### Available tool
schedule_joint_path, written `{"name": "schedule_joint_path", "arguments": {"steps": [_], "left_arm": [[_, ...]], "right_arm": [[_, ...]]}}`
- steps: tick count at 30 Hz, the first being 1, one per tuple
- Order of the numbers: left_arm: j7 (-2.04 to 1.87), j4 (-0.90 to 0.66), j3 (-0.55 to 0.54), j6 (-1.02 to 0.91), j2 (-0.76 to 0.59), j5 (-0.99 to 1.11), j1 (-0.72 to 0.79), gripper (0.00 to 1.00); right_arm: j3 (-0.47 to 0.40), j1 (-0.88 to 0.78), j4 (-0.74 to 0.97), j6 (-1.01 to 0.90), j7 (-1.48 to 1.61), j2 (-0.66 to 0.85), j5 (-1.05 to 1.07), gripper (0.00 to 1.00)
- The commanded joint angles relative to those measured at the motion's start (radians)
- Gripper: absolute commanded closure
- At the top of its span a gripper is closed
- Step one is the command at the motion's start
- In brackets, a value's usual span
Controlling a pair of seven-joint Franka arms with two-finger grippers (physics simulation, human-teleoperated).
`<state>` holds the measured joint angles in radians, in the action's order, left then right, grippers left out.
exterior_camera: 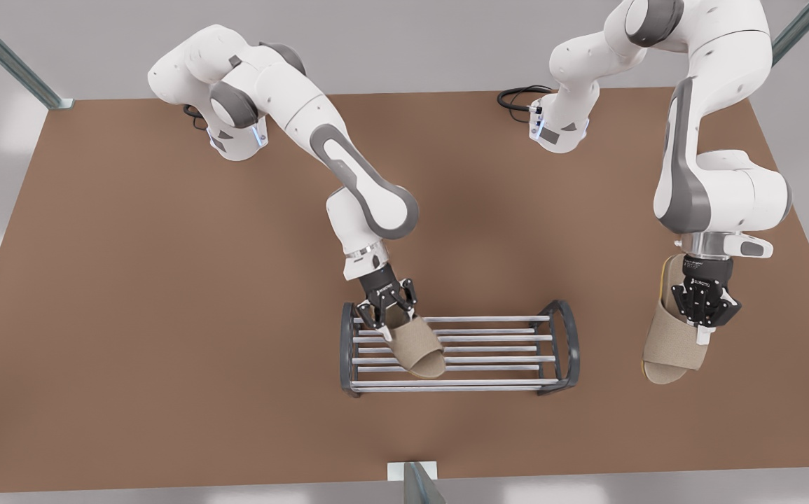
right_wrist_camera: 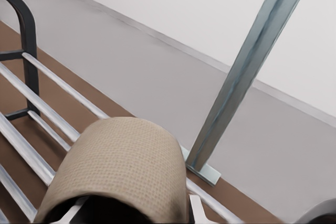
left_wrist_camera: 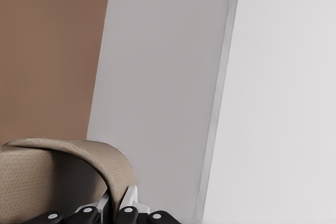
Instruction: Place the right shoe on the shoe rack with the right arm, and place the left shoe on the shoe rack with the left arm
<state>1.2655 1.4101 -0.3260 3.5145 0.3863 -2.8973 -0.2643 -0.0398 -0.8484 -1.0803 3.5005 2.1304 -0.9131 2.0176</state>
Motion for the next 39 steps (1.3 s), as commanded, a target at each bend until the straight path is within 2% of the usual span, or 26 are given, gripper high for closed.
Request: {"name": "schedule_joint_path", "arguments": {"steps": [1,13,20,33,35,36,38,39], "left_arm": [[-0.008,0.0,-0.002,-0.009,-0.001,-0.161,0.0,0.79],[-0.011,0.0,-0.005,-0.008,-0.003,-0.161,-0.001,0.79],[-0.011,0.0,-0.005,-0.009,-0.001,-0.161,0.0,0.79],[-0.012,0.0,-0.005,-0.009,-0.001,-0.161,0.008,0.79],[-0.012,-0.002,-0.007,-0.009,-0.001,-0.161,0.011,0.79],[-0.015,-0.002,-0.013,-0.009,-0.001,-0.163,0.019,0.79],[-0.015,-0.002,-0.013,-0.009,-0.001,-0.163,0.019,0.79],[-0.015,-0.002,-0.013,-0.009,-0.001,-0.161,0.02,0.79]], "right_arm": [[0.0,0.0,0.0,-0.018,-0.03,-0.003,0.003,0.0],[0.001,-0.004,-0.039,-0.017,-0.027,0.016,0.0,0.0],[0.003,-0.004,-0.141,-0.012,-0.033,0.106,-0.002,0.0],[0.011,-0.072,-0.188,0.006,-0.059,0.203,0.007,0.0],[0.012,-0.052,-0.233,-0.029,-0.09,0.27,-0.005,0.0],[0.012,-0.014,-0.297,-0.109,-0.087,0.341,-0.025,0.0],[0.014,-0.011,-0.358,-0.12,-0.087,0.439,-0.025,0.0],[0.055,0.057,-0.45,-0.306,-0.107,0.514,-0.026,0.0]]}}
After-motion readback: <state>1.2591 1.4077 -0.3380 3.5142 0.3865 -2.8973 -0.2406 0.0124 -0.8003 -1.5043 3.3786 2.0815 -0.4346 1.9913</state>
